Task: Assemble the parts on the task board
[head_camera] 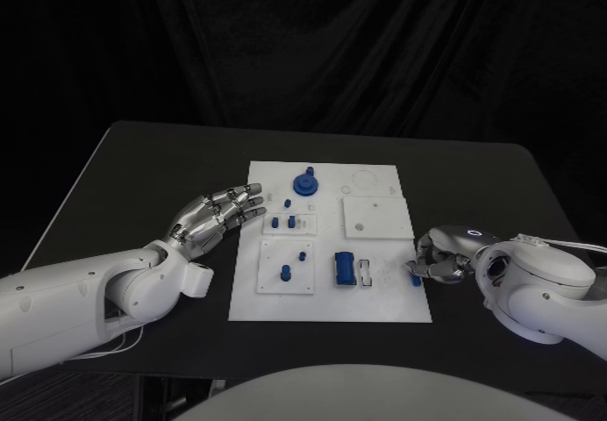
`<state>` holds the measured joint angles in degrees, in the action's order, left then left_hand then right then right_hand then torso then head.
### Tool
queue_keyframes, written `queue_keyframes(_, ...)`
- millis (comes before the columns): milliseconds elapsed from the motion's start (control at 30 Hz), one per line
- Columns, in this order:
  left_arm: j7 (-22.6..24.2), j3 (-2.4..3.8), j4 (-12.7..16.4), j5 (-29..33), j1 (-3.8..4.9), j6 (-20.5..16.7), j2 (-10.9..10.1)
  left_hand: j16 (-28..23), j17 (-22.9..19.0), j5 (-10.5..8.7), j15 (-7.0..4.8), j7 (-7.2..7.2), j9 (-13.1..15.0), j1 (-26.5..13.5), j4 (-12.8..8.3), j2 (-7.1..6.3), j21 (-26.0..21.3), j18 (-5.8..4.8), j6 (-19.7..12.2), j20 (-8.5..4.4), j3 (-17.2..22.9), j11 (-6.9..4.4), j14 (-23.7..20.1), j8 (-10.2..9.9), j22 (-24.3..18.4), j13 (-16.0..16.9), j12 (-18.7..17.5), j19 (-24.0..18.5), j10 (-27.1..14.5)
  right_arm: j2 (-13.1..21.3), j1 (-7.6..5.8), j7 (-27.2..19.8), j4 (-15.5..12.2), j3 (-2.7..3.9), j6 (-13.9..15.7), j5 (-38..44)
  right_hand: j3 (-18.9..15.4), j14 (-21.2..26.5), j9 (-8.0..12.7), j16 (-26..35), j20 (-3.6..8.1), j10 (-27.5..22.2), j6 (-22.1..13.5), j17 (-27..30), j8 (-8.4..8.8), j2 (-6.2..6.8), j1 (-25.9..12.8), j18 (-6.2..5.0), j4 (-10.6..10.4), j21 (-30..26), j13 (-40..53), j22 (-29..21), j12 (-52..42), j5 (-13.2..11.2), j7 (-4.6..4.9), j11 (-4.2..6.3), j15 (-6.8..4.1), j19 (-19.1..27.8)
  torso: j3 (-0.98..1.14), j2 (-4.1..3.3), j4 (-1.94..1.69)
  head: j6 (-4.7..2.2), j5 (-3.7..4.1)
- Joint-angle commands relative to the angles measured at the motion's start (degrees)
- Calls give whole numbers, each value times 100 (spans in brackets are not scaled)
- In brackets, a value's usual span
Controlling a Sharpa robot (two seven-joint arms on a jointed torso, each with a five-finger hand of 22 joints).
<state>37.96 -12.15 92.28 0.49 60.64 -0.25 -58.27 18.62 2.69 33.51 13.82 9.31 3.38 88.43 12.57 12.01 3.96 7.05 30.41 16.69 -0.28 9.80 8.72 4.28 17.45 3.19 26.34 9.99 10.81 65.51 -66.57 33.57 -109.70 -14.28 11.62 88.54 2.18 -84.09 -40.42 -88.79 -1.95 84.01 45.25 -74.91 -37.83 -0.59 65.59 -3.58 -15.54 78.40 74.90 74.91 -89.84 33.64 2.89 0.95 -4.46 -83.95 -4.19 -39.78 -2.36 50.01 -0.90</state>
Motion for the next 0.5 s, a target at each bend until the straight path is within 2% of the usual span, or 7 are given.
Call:
queue_keyframes(33,38,4,4,24,-10,81,12,19,3,19,9,9,-1,-39,3,-19,19,-44,-22,3,22,6,38,15,-8,3,6,17,28,-30,70,-13,34,-3,-83,-39,32,-531,1,41,39,599,18,-1235,-30,9,100,71,37,-26,1510,1129,-16,34,-31,38,-36,-127,2,-4,-3,-1,-9)
queue_keyframes(267,20,4,-8,24,-14,94,19,20,2,13,11,17,-2,-45,6,-19,18,-46,-31,3,42,17,34,12,-11,2,3,15,24,-153,173,-92,112,-2,-91,-56,114,-527,5,54,50,599,18,-1213,-24,13,332,65,152,-58,1510,1120,-16,89,-45,53,-49,-113,-1,0,-11,-1,-11)
queue_keyframes(500,0,4,-23,24,-19,115,37,20,1,3,12,24,-4,-52,10,-20,15,-47,-43,3,57,26,30,10,-18,1,-2,10,19,-286,223,-144,190,-1,-160,-60,137,-524,11,61,53,599,9,-1202,-14,16,390,58,183,-91,1510,1110,-16,96,-46,55,-52,-100,3,1,-11,-1,0)
